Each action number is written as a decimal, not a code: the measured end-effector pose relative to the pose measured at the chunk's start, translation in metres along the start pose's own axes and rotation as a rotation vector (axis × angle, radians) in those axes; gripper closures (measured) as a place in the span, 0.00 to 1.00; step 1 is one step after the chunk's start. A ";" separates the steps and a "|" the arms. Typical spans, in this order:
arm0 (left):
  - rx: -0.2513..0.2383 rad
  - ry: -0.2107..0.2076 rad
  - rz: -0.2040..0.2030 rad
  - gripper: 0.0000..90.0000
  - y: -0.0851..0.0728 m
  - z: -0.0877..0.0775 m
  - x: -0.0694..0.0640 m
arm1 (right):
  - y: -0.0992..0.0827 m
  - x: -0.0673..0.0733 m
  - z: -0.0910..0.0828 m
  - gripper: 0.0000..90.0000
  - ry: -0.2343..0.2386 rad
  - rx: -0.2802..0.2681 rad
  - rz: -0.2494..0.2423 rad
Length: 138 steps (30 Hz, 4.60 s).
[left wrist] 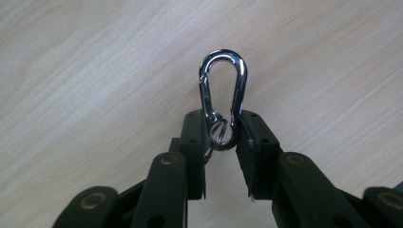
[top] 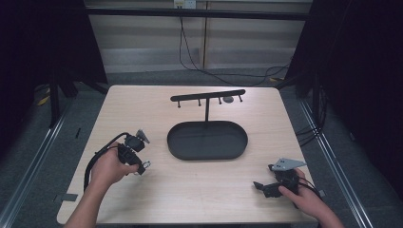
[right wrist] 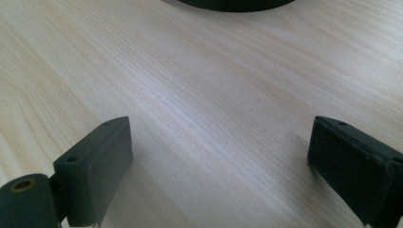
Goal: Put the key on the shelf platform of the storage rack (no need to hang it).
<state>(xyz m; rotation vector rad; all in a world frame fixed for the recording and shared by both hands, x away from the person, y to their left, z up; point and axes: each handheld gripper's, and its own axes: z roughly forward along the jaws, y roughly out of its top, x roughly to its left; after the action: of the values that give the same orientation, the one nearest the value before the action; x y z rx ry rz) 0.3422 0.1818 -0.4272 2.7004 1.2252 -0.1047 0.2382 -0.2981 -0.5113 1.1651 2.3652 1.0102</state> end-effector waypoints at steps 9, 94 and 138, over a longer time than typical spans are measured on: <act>-0.008 -0.008 0.014 0.81 0.010 -0.008 -0.006 | 0.000 0.000 0.000 0.08 0.000 0.000 0.000; -0.040 -0.059 0.114 0.81 0.124 -0.046 -0.055 | 0.000 0.000 0.000 0.08 -0.003 -0.001 -0.002; -0.185 -0.025 0.077 0.81 0.143 -0.005 -0.061 | 0.000 0.000 0.000 0.08 -0.003 -0.001 -0.002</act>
<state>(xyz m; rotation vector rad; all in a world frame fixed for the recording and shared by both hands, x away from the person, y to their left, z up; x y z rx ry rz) 0.4091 0.0451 -0.3953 2.5739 1.0660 -0.0138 0.2381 -0.2977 -0.5114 1.1627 2.3626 1.0077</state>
